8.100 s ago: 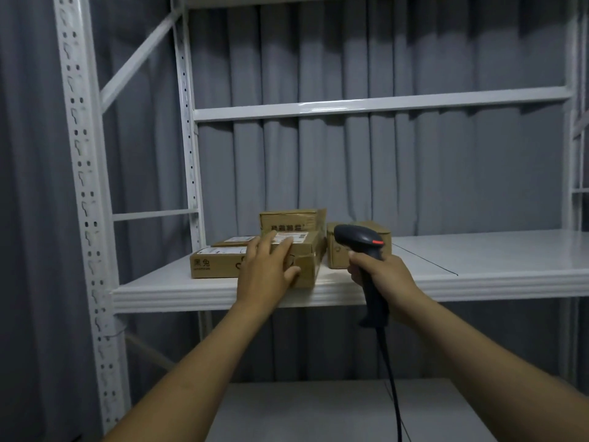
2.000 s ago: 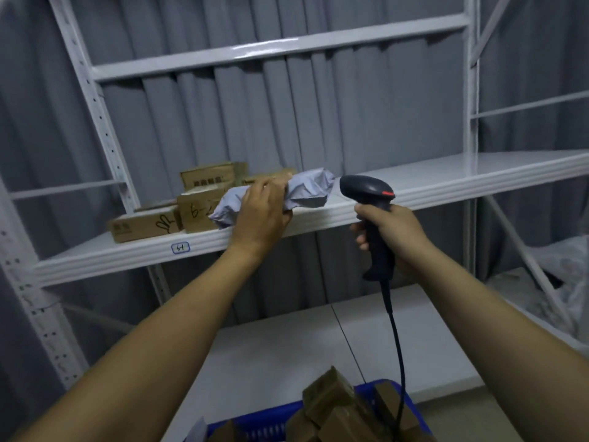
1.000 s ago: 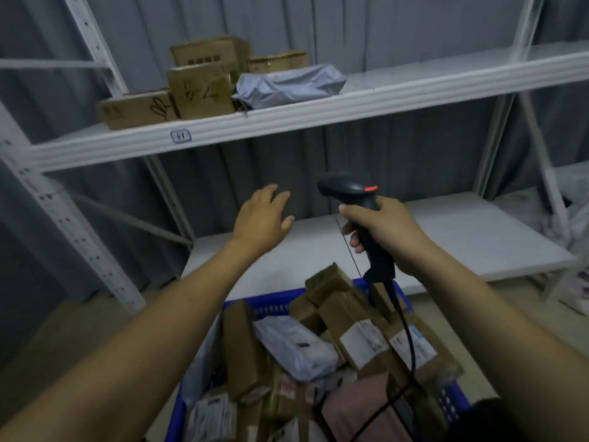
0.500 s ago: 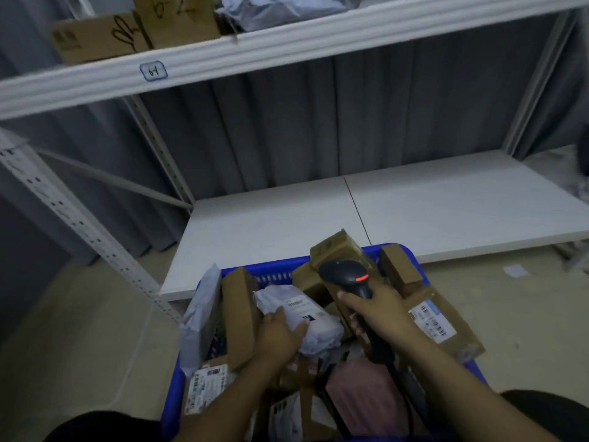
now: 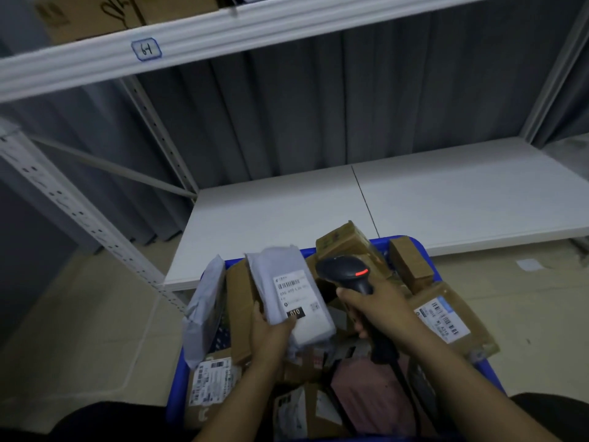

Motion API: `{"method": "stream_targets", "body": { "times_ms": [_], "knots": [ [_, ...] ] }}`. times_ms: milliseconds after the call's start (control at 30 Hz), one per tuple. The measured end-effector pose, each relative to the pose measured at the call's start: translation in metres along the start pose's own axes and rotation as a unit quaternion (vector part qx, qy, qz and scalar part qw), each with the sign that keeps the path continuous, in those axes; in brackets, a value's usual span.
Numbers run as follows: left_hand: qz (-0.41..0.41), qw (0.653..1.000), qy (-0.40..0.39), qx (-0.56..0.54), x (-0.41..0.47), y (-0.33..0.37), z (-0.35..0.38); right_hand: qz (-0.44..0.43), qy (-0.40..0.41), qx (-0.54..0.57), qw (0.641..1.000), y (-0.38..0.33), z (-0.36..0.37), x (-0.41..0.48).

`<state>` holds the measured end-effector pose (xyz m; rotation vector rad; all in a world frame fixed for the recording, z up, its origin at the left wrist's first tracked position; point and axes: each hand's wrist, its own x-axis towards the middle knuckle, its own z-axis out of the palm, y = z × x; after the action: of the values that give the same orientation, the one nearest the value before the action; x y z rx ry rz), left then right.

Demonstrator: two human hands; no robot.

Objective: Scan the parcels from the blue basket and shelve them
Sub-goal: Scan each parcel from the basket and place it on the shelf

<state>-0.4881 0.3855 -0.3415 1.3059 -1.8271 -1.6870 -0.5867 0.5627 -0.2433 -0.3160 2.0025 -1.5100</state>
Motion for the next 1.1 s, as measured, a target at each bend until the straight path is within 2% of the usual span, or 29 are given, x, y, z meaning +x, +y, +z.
{"method": "stream_targets", "body": {
  "times_ms": [100, 233, 367, 533, 800, 1100],
  "knots": [
    [0.048, 0.999, 0.007, 0.005, -0.003, 0.02, -0.024, -0.015, -0.027, -0.004, 1.0, -0.009, 0.0, -0.011],
    [0.065, 0.997, 0.045, 0.026, 0.002, 0.039, -0.055, -0.051, -0.052, -0.037, 0.997, -0.013, -0.001, -0.026],
    [0.049, 0.995, 0.076, 0.03, 0.002, 0.041, -0.073, -0.068, -0.088, -0.06, 0.992, -0.013, 0.0, -0.035],
    [0.015, 0.996, 0.073, 0.044, -0.003, 0.031, -0.076, -0.066, -0.121, -0.048, 0.989, -0.012, 0.001, -0.039],
    [0.019, 0.996, 0.07, 0.059, -0.011, 0.034, -0.072, -0.064, -0.12, -0.025, 0.99, -0.017, -0.006, -0.043],
    [0.066, 0.997, 0.044, 0.005, -0.032, 0.059, -0.073, -0.076, -0.113, 0.003, 0.991, -0.019, -0.011, -0.052]
  ]
}}
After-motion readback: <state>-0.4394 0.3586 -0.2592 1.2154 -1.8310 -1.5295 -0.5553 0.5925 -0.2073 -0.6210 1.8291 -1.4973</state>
